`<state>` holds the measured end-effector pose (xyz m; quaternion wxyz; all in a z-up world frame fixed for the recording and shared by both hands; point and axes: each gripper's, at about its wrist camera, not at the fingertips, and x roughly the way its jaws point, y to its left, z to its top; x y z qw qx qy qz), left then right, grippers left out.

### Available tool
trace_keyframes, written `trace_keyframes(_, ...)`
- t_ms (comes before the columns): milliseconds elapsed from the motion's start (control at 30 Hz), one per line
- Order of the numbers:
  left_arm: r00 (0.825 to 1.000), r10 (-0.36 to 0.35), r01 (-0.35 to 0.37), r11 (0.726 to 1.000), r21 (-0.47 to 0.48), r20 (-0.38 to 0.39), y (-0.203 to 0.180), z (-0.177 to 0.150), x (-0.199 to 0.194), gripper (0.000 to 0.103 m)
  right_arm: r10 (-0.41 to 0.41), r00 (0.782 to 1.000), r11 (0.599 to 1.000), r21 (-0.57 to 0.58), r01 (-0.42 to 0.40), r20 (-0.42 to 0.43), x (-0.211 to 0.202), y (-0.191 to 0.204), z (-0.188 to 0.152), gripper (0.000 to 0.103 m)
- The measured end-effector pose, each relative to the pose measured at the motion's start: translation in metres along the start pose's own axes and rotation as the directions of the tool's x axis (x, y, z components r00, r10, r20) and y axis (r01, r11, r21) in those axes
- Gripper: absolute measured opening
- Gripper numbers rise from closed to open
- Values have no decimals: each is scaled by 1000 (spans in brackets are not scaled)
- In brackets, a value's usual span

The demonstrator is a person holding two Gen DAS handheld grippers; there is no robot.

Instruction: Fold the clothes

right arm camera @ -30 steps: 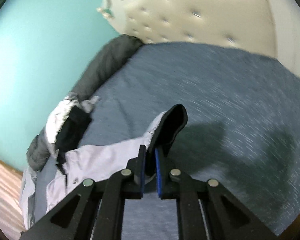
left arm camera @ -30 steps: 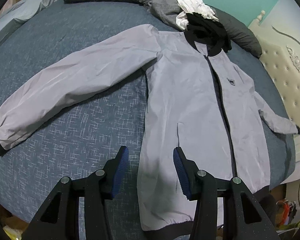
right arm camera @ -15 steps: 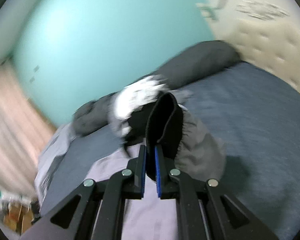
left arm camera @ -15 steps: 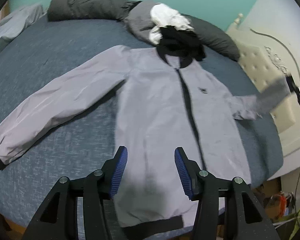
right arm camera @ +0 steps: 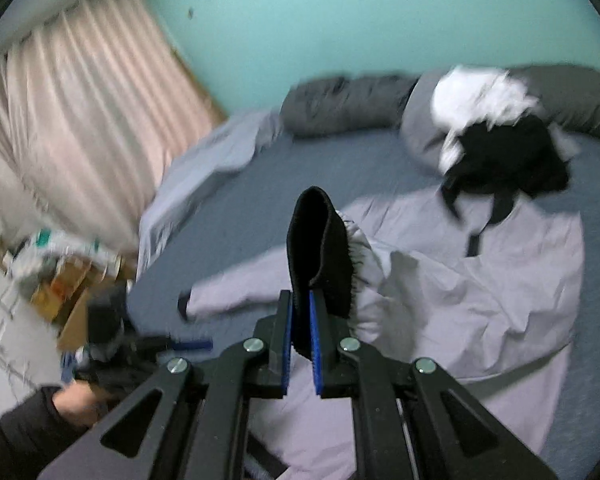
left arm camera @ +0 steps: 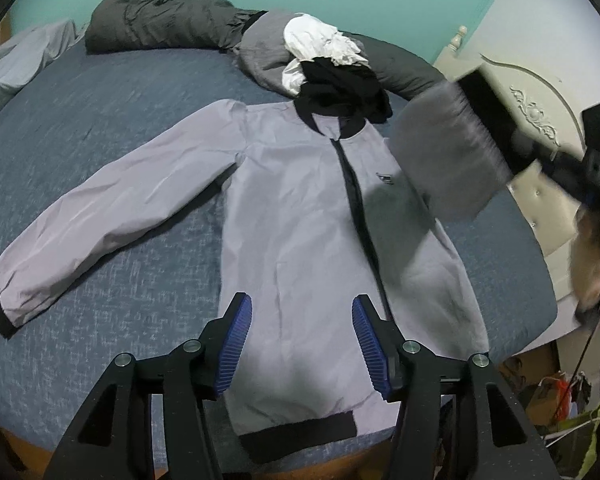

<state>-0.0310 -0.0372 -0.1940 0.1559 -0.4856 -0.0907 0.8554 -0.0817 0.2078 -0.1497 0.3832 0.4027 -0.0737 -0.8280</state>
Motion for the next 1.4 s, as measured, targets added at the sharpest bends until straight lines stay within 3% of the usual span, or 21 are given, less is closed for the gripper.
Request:
trace_keyframes(167,1000,5,-6,1000,-23,-13,14,-9,1,57,-38,988,999,-2,38,-148,64,-1,-47,7)
trace_keyframes(333,999,1,-2,1000,-26,-36,16,-14,10,57,-41,973,998,43,52,-225,94,-15,-75,11)
trace_keyframes(433,999,-5,4,1000,-24,-48,14,-15,18,57,-41,973,998,37,51,-226,89,-20,-82,18)
trace_keyframes(533,998,-16,15,1000,-24,-60,10,-16,26,57,-42,980,997,54,53,-196,75,-36,-81,33)
trace_keyframes(733,995,-36,36,999,-10,-88,-2,-18,46,57,-153,980,978,126,169,-126,23,-97,-73,37)
trace_keyframes(833,993,-42,42,999,-3,-112,-7,-21,59,57,-226,967,955,168,244,-119,0,-128,-77,37)
trace_keyframes(933,993,-43,43,999,-4,-110,-12,-18,71,57,-300,949,930,189,314,-103,-23,-156,-82,45)
trace_keyframes(1133,993,-44,43,999,-6,-106,-20,-13,94,57,-437,895,847,294,444,-91,-67,-225,-93,46)
trace_keyframes(1400,995,-74,71,996,-44,-61,-27,5,129,57,-504,849,806,268,528,-159,-57,-271,-96,46)
